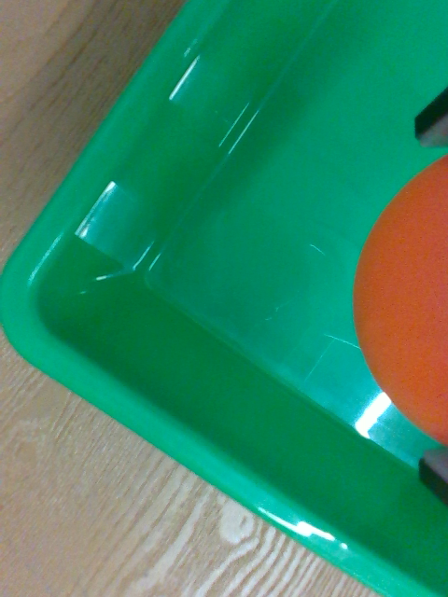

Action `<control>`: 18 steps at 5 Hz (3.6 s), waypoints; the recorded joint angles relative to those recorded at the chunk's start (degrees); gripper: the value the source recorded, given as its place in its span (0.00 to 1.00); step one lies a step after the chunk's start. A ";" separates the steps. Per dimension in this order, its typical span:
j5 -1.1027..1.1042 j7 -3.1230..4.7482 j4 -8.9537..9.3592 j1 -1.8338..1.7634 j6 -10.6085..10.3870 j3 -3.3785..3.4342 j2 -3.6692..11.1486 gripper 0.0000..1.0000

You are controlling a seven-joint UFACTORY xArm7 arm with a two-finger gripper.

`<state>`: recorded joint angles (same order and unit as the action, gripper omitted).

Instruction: Pick fruit

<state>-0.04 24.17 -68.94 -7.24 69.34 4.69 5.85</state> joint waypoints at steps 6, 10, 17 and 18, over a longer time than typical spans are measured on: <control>-0.26 0.13 -5.17 0.08 7.88 0.05 -2.72 1.00; -0.41 0.22 -8.28 0.14 12.62 0.07 -4.35 1.00; -0.61 0.31 -12.13 0.20 18.48 0.11 -6.38 1.00; -0.66 0.34 -13.14 0.21 20.02 0.12 -6.91 1.00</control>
<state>-0.69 24.52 -82.07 -7.03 89.36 4.81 -1.06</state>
